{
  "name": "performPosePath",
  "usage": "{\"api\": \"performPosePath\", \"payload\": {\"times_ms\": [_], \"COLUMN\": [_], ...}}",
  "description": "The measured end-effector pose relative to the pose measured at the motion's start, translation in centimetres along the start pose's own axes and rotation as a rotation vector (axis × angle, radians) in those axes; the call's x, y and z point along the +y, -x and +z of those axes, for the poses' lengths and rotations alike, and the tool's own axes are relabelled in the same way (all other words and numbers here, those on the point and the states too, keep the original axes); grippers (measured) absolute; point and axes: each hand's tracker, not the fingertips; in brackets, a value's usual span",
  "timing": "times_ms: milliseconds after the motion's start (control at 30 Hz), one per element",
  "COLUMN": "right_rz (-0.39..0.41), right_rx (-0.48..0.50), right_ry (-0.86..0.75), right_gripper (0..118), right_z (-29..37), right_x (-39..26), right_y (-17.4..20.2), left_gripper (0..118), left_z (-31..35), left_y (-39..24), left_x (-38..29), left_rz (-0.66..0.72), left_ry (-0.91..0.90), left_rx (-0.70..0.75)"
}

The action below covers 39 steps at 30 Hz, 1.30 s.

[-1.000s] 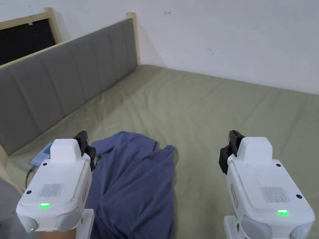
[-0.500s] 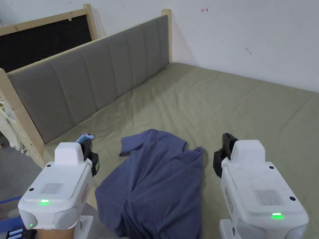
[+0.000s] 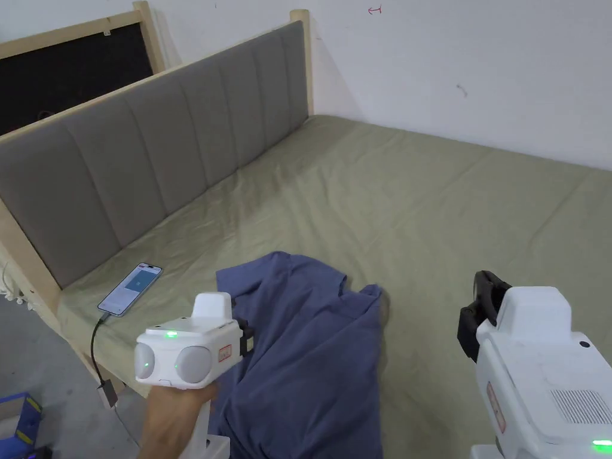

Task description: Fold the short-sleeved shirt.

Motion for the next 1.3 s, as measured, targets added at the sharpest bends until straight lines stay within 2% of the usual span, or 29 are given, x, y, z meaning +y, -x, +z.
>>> {"api": "performPosePath", "payload": {"times_ms": [33,67,100,133,167,200,333,400,467,500,567,633,667,833,1000,1133,1300], "right_rz": [-0.001,-0.003,-0.004,-0.004,-0.002,-0.001,0.004,0.007,0.006,0.005,0.008,0.006,0.002,-0.014,-0.016,-0.026,-0.036], "right_rx": [-0.01,-0.018,-0.026,-0.033,-0.041,-0.047,-0.072,-0.084,-0.093,-0.098,-0.108,-0.113,-0.115,-0.127,-0.141,-0.168,-0.211], "right_ry": [0.006,0.011,0.016,0.02,0.026,0.03,0.054,0.063,0.073,0.078,0.085,0.091,0.093,0.077,0.049,0.022,-0.015], "right_gripper": [0,0,0,0,0,0,0,0,0,0,0,0,0,0,0,0,0], "right_z": [0.0,0.0,0.0,0.0,0.1,0.1,0.3,0.4,0.6,0.7,0.8,0.9,1.0,2.0,3.3,5.1,7.8], "right_x": [-0.2,-0.4,-0.6,-0.7,-0.9,-1.1,-1.9,-2.2,-2.5,-2.7,-2.9,-2.9,-2.9,-2.3,-1.5,-0.8,0.1], "right_y": [-0.4,-0.8,-1.1,-1.4,-1.8,-2.1,-3.2,-3.7,-4.2,-4.5,-4.9,-5.3,-5.5,-6.4,-7.5,-8.7,-10.6], "left_gripper": [21,41,75,94,107,113,112,105,85,82,64,14,1,0,0,0,0], "left_z": [-1.2,-2.4,-3.5,-4.5,-5.4,-6.0,-7.4,-7.9,-7.3,-7.0,-8.4,-7.9,-7.8,-5.8,-0.4,2.8,6.6], "left_y": [-0.2,-0.4,-0.7,-0.9,-1.0,-1.2,-2.5,-3.1,-3.9,-4.0,-3.7,-4.1,-4.0,-3.9,-4.9,-7.6,-13.4], "left_x": [0.0,-0.1,-0.2,-0.6,-1.0,-1.3,-2.4,-3.1,-3.8,-4.0,-3.7,-3.6,-3.6,-3.1,0.3,4.7,9.9], "left_rz": [-0.007,-0.007,-0.012,-0.029,-0.039,-0.041,-0.057,-0.074,-0.043,-0.027,-0.04,-0.097,-0.128,-0.12,-0.061,-0.111,-0.285], "left_ry": [0.067,0.104,0.151,0.202,0.215,0.22,0.32,0.368,0.403,0.384,0.364,0.343,0.321,0.244,0.091,-0.017,-0.136], "left_rx": [-0.016,-0.022,-0.007,0.007,0.012,0.012,0.038,0.076,0.049,0.046,0.054,0.042,0.044,0.025,-0.094,-0.173,-0.234]}}
